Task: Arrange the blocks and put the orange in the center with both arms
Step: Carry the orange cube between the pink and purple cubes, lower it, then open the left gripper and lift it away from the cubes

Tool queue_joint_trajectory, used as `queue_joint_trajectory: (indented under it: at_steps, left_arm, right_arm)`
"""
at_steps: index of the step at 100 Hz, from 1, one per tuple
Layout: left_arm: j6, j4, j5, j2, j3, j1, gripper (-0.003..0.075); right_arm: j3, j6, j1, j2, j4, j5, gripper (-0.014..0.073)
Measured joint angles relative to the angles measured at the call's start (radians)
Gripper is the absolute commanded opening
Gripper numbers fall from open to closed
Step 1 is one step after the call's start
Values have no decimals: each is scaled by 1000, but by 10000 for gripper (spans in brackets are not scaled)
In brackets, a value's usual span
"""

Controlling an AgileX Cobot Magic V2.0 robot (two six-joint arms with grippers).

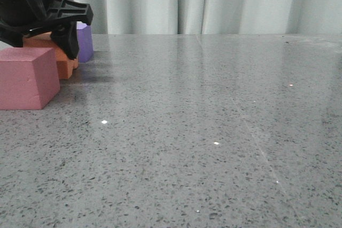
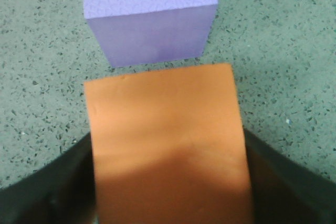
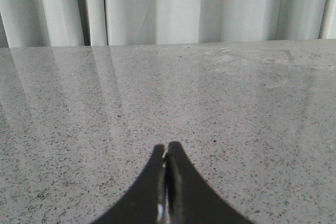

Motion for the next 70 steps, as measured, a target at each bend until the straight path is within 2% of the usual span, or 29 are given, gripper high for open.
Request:
queue_joint_trajectory:
  at_steps: [5, 18, 39, 70]
  left_arm:
    - [2, 1, 11, 5, 0, 0, 724]
    - [2, 1, 30, 7, -2, 0, 659]
    - [2, 1, 37, -67, -2, 0, 660]
    - [31, 3, 59, -347, 16, 0, 659]
  right_arm:
    - [0, 0, 0, 0, 0, 0, -120]
    - [0, 0, 0, 0, 0, 0, -120]
    - [0, 0, 0, 0, 0, 0, -120]
    - [0, 0, 0, 0, 0, 0, -120]
